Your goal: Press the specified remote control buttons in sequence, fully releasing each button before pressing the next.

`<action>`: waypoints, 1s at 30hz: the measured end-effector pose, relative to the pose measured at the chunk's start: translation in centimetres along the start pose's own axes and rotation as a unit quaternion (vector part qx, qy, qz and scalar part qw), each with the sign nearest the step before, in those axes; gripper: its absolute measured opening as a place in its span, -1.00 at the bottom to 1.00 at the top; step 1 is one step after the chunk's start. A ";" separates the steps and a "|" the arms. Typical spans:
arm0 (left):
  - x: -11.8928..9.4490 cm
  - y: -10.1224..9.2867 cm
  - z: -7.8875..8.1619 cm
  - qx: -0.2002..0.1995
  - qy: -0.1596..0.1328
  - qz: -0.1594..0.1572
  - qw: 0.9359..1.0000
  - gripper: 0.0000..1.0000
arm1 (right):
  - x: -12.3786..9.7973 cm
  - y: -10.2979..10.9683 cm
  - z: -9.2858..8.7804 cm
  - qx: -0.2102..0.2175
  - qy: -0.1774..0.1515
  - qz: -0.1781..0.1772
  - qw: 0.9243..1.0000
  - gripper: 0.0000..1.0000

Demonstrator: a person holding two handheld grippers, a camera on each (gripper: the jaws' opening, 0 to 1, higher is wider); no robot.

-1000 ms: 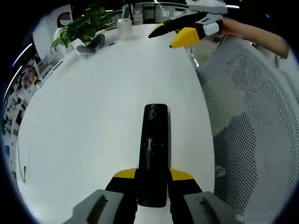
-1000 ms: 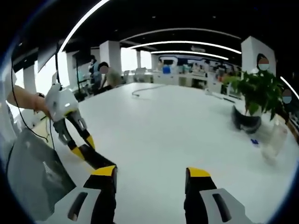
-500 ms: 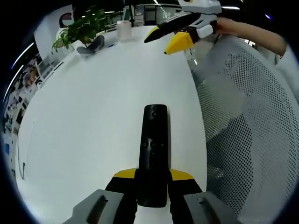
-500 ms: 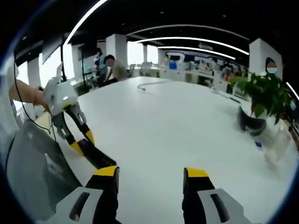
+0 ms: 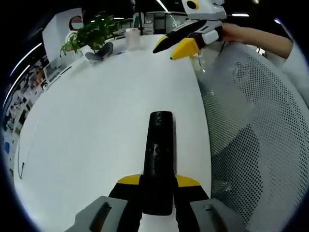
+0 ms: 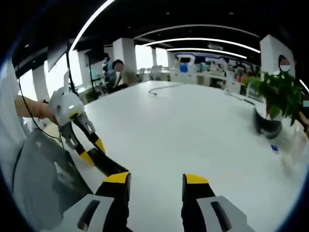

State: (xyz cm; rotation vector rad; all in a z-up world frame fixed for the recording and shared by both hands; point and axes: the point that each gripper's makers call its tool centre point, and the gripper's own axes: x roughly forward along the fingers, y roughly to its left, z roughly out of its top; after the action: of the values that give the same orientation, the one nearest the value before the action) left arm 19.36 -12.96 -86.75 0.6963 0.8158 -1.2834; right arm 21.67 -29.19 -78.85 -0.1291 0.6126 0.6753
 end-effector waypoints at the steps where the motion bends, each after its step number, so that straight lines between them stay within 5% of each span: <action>1: 0.0 0.0 0.0 -0.003 -0.003 0.001 1.000 -0.53 | 0.2 0.6 -0.1 -0.009 0.010 0.015 1.000 -0.26; 6: 0.0 0.0 0.0 -0.010 -0.013 0.002 1.000 -0.53 | 1.1 3.3 -0.9 -0.061 0.053 0.065 0.995 -0.46; 11: 0.1 0.0 0.1 -0.009 -0.011 0.002 1.000 -0.53 | 1.5 4.4 -2.6 -0.130 0.110 0.065 0.983 -0.54; 19: 0.1 0.1 0.1 -0.012 -0.009 0.002 1.000 -0.52 | 2.7 8.0 -1.9 -0.140 0.102 0.101 0.980 -0.61; 30: 0.1 0.2 0.1 -0.016 -0.014 0.002 1.000 -0.52 | 3.3 8.5 -1.9 -0.144 0.105 0.107 0.978 -0.67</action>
State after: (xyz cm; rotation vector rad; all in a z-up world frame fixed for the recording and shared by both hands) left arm 19.56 -13.08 -86.80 0.6536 0.8108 -1.2720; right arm 17.53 -21.29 -81.58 -0.4126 0.7360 0.9653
